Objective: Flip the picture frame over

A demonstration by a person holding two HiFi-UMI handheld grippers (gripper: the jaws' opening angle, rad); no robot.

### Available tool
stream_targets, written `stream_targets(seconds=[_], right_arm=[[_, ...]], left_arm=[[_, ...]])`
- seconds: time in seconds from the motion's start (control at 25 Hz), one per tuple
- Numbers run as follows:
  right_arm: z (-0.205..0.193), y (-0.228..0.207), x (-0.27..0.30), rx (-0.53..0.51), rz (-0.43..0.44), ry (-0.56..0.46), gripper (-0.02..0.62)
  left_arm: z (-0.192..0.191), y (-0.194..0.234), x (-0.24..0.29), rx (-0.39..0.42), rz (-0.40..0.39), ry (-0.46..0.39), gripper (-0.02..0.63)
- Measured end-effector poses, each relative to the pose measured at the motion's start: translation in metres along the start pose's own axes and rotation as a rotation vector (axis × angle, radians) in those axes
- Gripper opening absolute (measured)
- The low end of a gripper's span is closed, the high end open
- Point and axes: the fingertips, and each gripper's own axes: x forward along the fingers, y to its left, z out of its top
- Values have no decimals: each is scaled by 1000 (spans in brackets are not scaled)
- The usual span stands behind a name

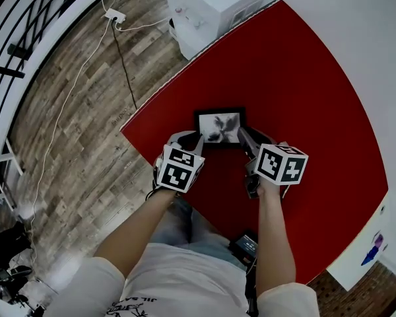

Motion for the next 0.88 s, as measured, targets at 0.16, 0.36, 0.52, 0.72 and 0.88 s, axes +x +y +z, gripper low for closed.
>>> stream_targets(seconds=[0.16,0.36,0.52,0.72,0.88], right_arm=[[-9,-18,9,-30,-53,40,71],[-24,-33,12,-134,-157,97,72],[-27,-39,17,-223,-220,125,71],[-26,-42,21,-292,-278,146,71],[-32,-46,23,-281,-284,153,71]], left_arm=[[2,0,4,-8,2,5,40],[-1,-8,5,3,-4,3,37],[4,-8,6,18,-2,14,34],[5,-8,10,16,10,10,32],[2,-9,9,7,20,25,25]])
